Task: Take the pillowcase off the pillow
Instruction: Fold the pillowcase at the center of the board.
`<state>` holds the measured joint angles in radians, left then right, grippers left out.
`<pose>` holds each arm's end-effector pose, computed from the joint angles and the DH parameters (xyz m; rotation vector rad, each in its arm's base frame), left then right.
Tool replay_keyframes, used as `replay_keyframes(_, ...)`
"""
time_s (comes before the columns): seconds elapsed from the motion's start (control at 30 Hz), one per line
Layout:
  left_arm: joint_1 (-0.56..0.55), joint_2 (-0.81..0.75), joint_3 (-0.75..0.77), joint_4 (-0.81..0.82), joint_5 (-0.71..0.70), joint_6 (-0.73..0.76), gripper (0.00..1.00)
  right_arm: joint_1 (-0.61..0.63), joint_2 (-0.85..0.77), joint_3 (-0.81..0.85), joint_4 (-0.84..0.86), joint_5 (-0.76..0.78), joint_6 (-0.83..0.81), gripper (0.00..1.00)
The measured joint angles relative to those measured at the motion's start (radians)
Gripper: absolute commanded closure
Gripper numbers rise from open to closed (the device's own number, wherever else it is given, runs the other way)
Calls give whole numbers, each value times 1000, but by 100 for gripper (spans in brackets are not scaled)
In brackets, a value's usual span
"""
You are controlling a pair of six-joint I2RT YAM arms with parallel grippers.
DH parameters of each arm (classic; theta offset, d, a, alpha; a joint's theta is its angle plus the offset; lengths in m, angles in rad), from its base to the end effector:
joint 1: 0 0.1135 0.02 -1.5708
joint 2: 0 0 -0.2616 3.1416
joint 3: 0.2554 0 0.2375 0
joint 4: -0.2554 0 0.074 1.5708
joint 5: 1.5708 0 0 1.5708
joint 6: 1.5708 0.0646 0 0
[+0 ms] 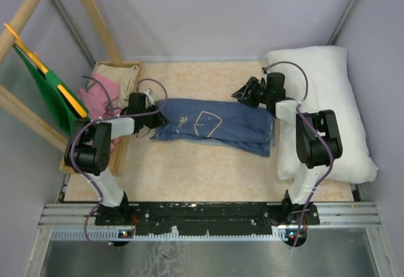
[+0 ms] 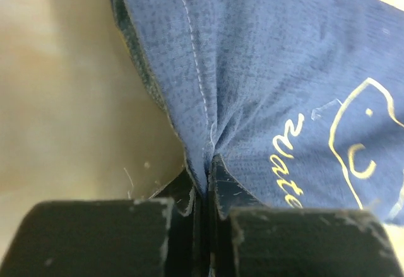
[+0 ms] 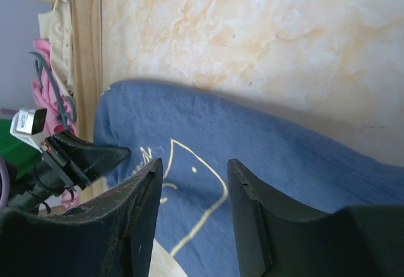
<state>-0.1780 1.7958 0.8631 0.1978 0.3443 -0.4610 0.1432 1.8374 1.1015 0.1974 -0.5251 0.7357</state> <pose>0.3539 -0.0858 0.1293 -0.1520 2.3566 -0.7171 0.4022 0.0907 0.1895 0.3201 2.1933 1.0619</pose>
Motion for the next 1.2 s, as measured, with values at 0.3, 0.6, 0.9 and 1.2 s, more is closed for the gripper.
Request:
replay_keyframes(0.3, 11, -121, 80, -310, -623, 17, 100, 72, -31, 10, -110, 99, -47, 52)
replay_keyframes(0.6, -212, 2, 372, -496, -1147, 75, 100, 88, -39, 40, -251, 237, -89, 49)
replay_keyframes(0.9, -378, 76, 537, -637, -1161, 138, 100, 88, -68, 40, -316, 276, -107, 48)
replay_keyframes(1.2, -526, 72, 725, -824, -1045, 169, 100, 88, -79, 40, -327, 281, -108, 48)
